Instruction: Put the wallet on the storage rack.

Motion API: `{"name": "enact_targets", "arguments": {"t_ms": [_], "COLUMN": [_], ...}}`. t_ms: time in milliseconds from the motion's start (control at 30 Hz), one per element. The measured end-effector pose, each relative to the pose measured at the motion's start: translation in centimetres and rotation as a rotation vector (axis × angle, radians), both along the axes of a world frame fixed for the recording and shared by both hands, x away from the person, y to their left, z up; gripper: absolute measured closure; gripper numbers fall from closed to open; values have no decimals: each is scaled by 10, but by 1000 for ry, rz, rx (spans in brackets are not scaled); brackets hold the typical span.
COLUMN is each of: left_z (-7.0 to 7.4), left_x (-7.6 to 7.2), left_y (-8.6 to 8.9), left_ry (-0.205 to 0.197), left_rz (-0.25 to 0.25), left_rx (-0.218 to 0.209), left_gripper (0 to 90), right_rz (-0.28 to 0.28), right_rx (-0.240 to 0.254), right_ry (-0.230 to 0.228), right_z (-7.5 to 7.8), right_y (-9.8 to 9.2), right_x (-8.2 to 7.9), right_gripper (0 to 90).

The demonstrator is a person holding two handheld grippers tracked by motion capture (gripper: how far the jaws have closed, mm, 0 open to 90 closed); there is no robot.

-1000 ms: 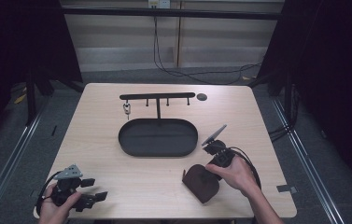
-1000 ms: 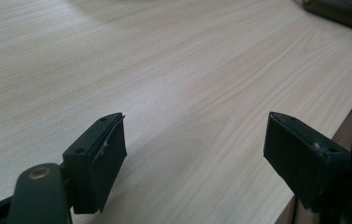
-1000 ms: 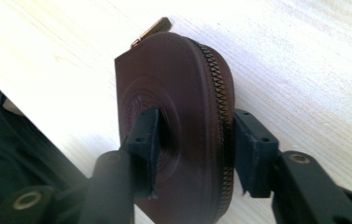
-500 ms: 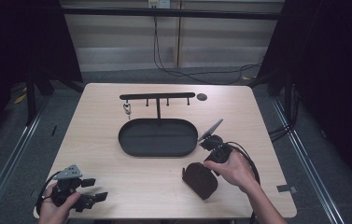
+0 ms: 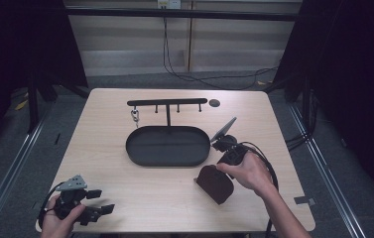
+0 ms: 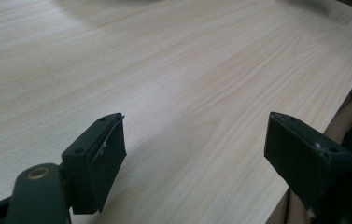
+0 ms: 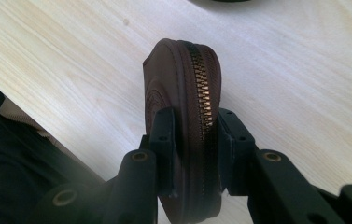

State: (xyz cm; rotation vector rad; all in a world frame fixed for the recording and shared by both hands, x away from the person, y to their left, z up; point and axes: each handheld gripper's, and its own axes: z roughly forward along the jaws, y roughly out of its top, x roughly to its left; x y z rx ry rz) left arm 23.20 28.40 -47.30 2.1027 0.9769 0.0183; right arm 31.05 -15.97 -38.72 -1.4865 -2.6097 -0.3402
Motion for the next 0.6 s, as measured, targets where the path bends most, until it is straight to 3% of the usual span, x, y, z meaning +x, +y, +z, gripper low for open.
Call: {"name": "enact_targets", "arguments": {"t_ms": [467, 600], "left_z": [1, 2], "left_x": [-1, -2], "left_y": [-2, -4], "left_ry": [-19, -24], "left_rz": [-23, -29], "left_rx": [-8, -4], "left_gripper": [197, 197], "right_rz": [-45, -58], "right_rx": [19, 4], "right_ry": [7, 10], "right_z": [14, 16], "right_y": [-11, -13], "right_x": [11, 14], "right_gripper": [704, 705]}}
